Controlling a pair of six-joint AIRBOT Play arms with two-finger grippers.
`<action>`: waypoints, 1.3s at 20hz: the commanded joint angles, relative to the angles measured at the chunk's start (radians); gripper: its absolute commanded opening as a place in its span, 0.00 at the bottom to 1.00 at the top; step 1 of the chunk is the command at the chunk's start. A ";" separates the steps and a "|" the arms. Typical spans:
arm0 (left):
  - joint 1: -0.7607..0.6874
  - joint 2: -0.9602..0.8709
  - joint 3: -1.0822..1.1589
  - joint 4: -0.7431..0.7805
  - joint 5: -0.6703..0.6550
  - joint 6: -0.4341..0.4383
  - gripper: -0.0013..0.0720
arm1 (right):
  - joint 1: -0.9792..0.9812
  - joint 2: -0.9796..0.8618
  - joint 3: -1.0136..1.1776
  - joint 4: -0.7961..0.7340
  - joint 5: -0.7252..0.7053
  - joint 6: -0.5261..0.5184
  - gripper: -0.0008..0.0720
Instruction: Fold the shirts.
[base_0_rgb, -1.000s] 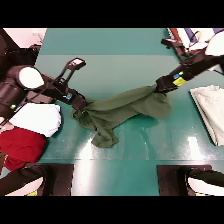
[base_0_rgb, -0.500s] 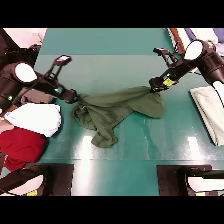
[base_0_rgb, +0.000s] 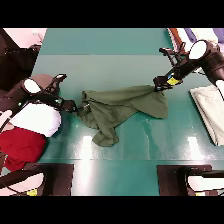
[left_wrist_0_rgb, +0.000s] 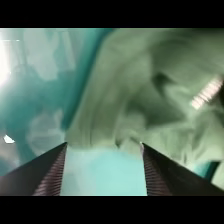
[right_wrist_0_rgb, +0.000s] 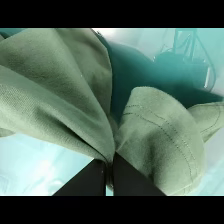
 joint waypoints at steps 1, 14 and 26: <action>0.003 -0.081 -0.019 -0.145 0.068 0.067 0.79 | -0.002 0.000 0.001 0.001 0.003 0.000 0.04; 0.074 0.026 0.211 -0.034 -0.005 0.063 0.06 | 0.027 0.223 -0.256 0.000 0.079 0.000 0.04; 0.079 0.048 0.253 -0.043 -0.039 0.050 0.06 | -0.341 0.461 -0.692 0.139 -0.142 -0.025 0.80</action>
